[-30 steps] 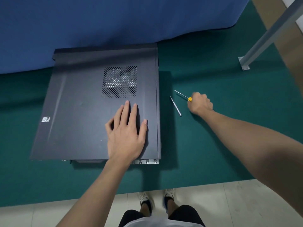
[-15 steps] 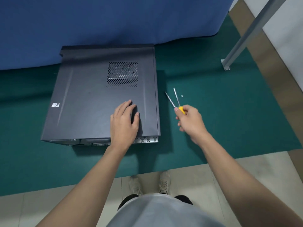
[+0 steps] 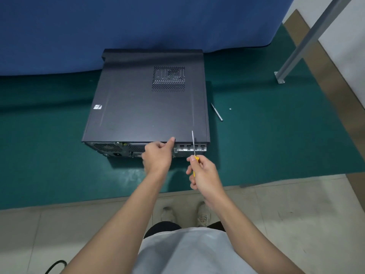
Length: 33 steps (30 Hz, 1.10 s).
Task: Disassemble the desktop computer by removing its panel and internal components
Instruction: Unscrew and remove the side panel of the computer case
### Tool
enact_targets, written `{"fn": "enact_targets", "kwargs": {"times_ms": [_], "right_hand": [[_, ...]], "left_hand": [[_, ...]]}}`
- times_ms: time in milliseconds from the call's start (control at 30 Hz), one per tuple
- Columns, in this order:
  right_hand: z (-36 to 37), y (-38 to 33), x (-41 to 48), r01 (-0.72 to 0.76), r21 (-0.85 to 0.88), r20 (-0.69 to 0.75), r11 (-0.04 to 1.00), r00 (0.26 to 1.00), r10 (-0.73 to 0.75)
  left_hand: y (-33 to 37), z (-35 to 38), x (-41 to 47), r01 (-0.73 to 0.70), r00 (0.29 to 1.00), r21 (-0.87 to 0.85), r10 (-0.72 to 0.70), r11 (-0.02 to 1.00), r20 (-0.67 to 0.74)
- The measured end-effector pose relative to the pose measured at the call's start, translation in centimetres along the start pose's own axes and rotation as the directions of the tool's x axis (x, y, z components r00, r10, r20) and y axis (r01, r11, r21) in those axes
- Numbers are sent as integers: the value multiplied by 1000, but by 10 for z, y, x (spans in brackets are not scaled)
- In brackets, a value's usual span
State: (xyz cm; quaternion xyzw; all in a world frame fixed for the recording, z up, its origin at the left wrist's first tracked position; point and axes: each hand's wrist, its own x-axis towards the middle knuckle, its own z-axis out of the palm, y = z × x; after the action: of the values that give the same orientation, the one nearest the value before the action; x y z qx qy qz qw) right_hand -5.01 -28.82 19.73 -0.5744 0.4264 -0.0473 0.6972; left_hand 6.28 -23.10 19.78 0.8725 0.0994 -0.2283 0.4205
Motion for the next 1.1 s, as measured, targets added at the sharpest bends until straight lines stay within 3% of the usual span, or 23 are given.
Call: {"fn": "enact_targets", "kwargs": {"times_ms": [100, 167, 300, 567, 867, 1100], "right_hand": [[7, 8, -6, -101, 167, 19, 981, 995, 99], [8, 14, -8, -140, 216, 19, 966, 990, 139], [5, 21, -13, -192, 298, 35, 935, 981, 191], [2, 29, -12, -247, 448, 124, 859, 969, 214], [-4, 39, -3, -332, 593, 282, 734, 939, 197], [-9, 42, 5, -481, 687, 465, 545, 867, 179]], "left_hand": [[4, -3, -3, 303, 924, -379, -173, 874, 340], [2, -3, -5, 387, 865, -422, -164, 820, 474], [2, 4, -8, 468, 780, -430, -132, 772, 611], [5, 11, -11, 572, 697, -477, -89, 667, 712], [6, 14, -11, 546, 715, -484, -79, 684, 695], [8, 14, -10, 542, 719, -491, -75, 682, 691]]}}
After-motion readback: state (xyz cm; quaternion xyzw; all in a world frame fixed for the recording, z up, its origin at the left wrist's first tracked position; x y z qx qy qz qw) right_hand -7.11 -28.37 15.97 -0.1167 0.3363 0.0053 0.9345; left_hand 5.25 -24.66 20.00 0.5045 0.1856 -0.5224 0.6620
